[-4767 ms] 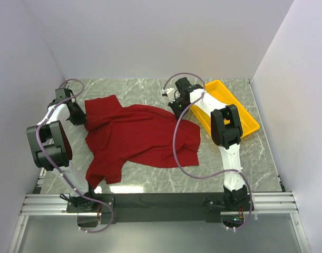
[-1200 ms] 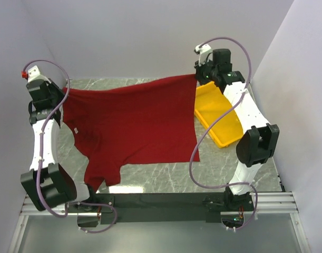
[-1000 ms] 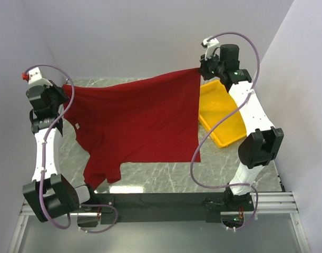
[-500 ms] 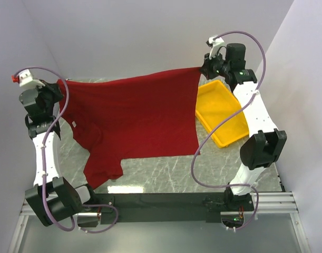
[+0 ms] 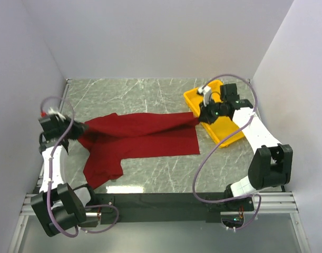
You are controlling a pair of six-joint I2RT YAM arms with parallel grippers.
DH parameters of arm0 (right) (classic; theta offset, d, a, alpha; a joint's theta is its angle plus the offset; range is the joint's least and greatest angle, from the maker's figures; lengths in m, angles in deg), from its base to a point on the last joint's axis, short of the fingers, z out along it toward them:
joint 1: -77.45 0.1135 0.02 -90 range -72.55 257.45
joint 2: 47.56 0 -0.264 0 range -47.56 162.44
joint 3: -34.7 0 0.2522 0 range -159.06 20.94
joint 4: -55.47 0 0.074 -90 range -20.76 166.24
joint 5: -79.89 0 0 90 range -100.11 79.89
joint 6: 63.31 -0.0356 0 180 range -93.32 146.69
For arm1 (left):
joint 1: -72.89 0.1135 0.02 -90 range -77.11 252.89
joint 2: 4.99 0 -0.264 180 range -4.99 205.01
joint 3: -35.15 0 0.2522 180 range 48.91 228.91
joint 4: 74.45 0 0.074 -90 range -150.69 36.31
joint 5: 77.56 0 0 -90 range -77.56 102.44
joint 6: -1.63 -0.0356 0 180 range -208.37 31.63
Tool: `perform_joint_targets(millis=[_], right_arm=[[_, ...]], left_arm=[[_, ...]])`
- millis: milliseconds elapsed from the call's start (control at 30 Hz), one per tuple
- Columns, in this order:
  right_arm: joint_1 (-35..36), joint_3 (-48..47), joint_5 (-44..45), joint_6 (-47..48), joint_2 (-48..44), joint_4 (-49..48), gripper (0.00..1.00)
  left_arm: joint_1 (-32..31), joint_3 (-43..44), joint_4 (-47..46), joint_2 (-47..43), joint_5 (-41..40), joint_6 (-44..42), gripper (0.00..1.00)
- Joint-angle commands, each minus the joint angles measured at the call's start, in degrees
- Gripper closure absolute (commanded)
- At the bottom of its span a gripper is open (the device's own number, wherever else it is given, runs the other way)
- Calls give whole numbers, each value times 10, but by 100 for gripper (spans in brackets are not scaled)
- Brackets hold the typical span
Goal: Fold and stack the t-shirts
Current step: Flatten the tshirt out
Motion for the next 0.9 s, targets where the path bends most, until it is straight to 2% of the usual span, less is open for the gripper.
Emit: perform_joint_targets(millis=[0,200,233,300,333,433,500,567,733,867], right_arm=[[-5,36,7,38,-22,6,100],[-5,40,-7,34,18,10,100],[-4,33,-9,35,23,11,100],[-5,24,-15,33,37,12,100],[-4,15,-17,33,47,12,100],[-4,-1,-25,34,63,17,100],[-3,-7,-29,32,68,14,100],[-3,-14,-32,28,77,14,100],[-1,-25,-36,26,88,17,100],[0,-24,-29,24,87,12,100]], left_arm=[[-4,-62,132,-23,65,79,99],[-36,-99,278,-24,38,71,96],[-38,-98,289,-22,30,68,86],[-39,-75,327,-24,-12,57,79],[-39,-47,338,-31,-31,55,70],[-39,23,378,-46,-114,38,51],[-39,48,380,-47,-162,19,48],[-39,63,363,-43,-173,7,48],[-45,44,259,15,-89,15,49],[-80,45,248,68,-71,15,49]])
